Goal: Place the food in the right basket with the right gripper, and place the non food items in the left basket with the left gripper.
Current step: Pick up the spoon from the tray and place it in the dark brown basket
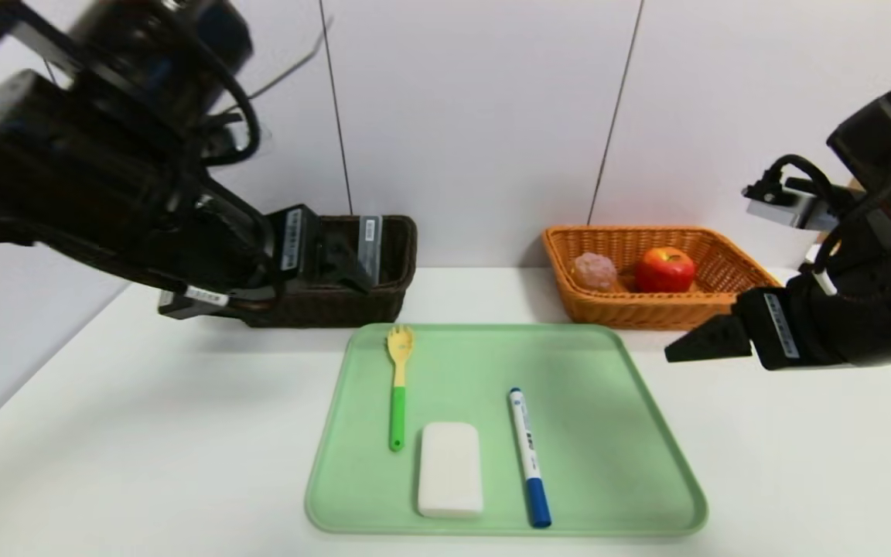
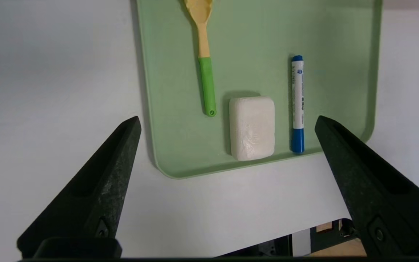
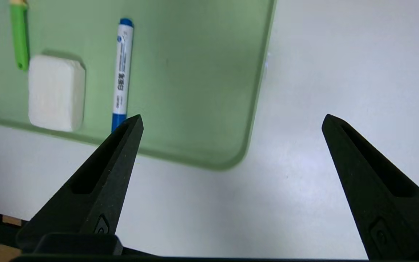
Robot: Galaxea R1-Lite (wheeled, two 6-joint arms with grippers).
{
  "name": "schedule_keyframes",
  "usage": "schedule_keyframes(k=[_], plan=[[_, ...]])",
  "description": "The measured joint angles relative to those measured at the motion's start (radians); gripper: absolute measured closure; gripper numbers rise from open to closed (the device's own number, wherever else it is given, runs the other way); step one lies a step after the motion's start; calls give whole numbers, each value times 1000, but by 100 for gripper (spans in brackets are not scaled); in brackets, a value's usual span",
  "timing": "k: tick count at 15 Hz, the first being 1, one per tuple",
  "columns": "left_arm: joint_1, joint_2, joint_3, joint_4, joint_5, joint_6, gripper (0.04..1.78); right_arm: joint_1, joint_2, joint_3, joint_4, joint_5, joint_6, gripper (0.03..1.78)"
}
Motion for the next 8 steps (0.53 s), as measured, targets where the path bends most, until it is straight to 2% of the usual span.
schedule_keyframes(k=[4,8], plan=[[-43,209,-135,31,77,-35,13,-4,-56,91,-58,-7,-2,12],[-80,352,-173,44,106,-54,13,-5,-67,132,-86,-9,-6,12]])
